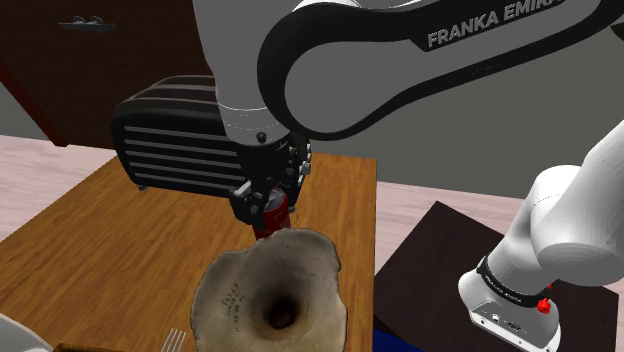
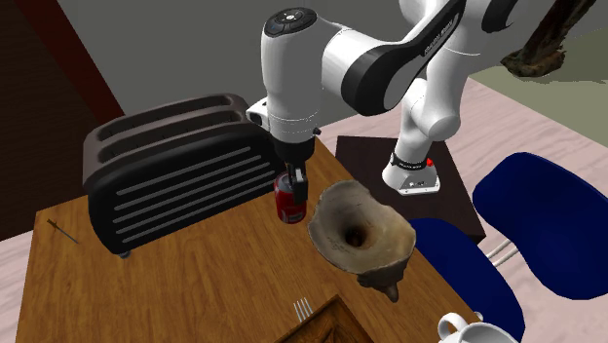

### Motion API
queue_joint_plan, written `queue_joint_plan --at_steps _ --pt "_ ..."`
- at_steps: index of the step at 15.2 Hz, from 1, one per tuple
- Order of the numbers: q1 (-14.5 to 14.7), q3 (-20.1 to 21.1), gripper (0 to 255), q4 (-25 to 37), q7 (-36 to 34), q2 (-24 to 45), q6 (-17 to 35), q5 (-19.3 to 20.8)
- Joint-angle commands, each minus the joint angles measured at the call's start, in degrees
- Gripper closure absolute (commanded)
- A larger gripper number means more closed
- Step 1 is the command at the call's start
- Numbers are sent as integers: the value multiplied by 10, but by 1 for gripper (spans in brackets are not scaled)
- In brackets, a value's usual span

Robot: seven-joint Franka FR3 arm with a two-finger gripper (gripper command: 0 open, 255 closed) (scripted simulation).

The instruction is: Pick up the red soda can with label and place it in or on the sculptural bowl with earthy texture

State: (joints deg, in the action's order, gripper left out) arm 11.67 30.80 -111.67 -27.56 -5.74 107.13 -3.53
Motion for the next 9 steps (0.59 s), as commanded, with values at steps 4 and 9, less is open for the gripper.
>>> queue_joint_plan --at_steps 4,9 --pt "0 0 255 0 0 1 0 0" --pt "0 -1 255 13 0 -1 -15 -1"
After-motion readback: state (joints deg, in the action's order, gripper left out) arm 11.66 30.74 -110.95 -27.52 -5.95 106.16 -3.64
